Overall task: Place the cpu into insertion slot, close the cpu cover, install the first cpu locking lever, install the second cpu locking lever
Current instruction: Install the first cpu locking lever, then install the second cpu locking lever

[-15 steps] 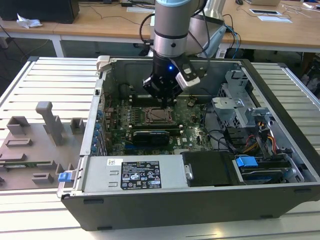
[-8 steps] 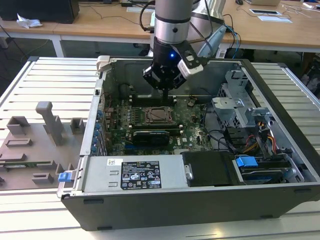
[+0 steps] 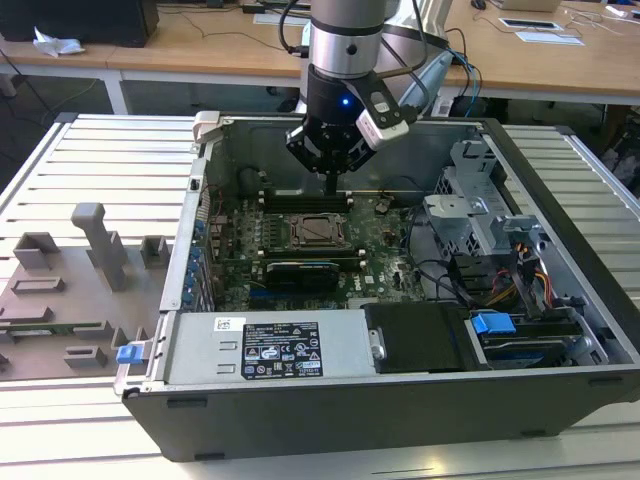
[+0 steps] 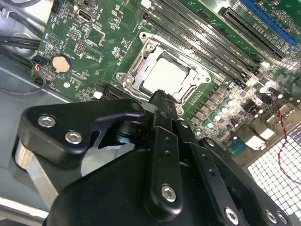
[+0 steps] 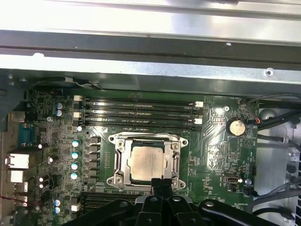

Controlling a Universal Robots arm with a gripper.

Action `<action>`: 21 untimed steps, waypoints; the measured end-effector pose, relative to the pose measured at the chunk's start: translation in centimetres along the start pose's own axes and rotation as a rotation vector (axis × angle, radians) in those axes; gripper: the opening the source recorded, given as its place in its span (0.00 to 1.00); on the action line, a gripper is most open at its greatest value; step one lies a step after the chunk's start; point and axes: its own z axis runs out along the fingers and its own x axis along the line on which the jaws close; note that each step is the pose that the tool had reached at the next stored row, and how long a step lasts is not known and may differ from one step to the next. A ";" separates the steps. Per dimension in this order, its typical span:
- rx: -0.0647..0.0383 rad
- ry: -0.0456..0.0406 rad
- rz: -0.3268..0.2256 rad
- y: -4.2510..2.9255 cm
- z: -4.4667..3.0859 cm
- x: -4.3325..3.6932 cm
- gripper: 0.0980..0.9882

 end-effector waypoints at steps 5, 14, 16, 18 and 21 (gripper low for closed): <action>0.000 0.0001 0.000 0.00 -0.03 0.00 0.01; 0.000 0.0001 0.000 -0.38 -0.03 0.02 0.01; 0.000 0.0000 0.000 -0.90 -0.01 0.05 0.01; 0.000 0.0000 0.000 -1.61 0.00 0.09 0.01; 0.000 0.0001 0.000 -2.11 0.02 0.12 0.01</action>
